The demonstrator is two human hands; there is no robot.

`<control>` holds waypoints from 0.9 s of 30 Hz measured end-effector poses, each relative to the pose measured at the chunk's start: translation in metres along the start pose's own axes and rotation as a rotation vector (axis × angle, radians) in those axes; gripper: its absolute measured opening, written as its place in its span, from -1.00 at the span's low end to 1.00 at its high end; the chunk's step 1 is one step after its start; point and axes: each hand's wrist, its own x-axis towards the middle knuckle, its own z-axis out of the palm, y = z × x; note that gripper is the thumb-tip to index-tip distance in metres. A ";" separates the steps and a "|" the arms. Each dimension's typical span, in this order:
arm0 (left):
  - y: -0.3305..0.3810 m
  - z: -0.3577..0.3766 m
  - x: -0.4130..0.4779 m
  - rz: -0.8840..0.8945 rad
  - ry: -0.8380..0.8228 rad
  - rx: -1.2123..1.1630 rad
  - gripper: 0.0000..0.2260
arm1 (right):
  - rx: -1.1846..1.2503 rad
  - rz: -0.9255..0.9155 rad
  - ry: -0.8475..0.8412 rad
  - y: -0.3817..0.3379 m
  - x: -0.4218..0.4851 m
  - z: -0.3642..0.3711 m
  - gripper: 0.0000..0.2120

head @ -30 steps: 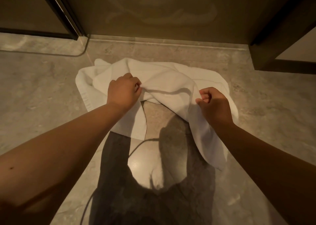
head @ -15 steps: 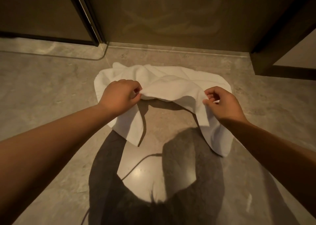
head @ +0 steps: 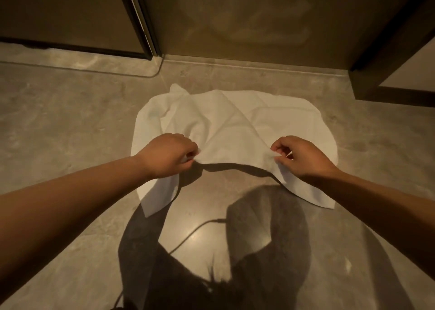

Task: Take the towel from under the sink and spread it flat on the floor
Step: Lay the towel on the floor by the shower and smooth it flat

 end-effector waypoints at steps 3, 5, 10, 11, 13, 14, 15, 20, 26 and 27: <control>0.003 0.011 -0.008 0.025 -0.099 0.033 -0.91 | -0.038 -0.003 -0.079 0.000 -0.006 0.008 -0.92; 0.004 0.018 -0.013 0.026 -0.161 0.055 -0.89 | -0.047 -0.004 -0.119 -0.001 -0.009 0.013 -0.91; 0.005 0.024 -0.016 -0.008 -0.300 0.112 -0.83 | -0.082 0.014 -0.216 -0.001 -0.009 0.023 -0.90; 0.005 0.024 -0.015 -0.013 -0.320 0.120 -0.83 | -0.086 0.014 -0.224 -0.001 -0.009 0.024 -0.90; 0.005 0.021 -0.011 -0.009 -0.343 0.124 -0.82 | -0.087 0.003 -0.241 -0.001 -0.006 0.024 -0.90; 0.004 0.019 -0.009 0.001 -0.328 0.112 -0.79 | -0.081 -0.004 -0.248 -0.001 -0.004 0.024 -0.90; 0.004 0.017 -0.006 0.017 -0.283 0.086 -0.74 | -0.068 -0.009 -0.248 -0.001 -0.001 0.023 -0.89; 0.002 0.010 0.032 0.048 0.055 0.031 -0.62 | -0.097 -0.005 -0.026 0.004 0.018 0.015 -0.70; -0.007 0.033 0.077 -0.180 -0.140 0.121 -0.34 | -0.272 0.007 0.085 0.015 0.052 0.007 -0.48; -0.008 0.037 0.081 -0.199 -0.177 0.138 -0.31 | -0.293 0.039 0.077 0.018 0.057 0.008 -0.44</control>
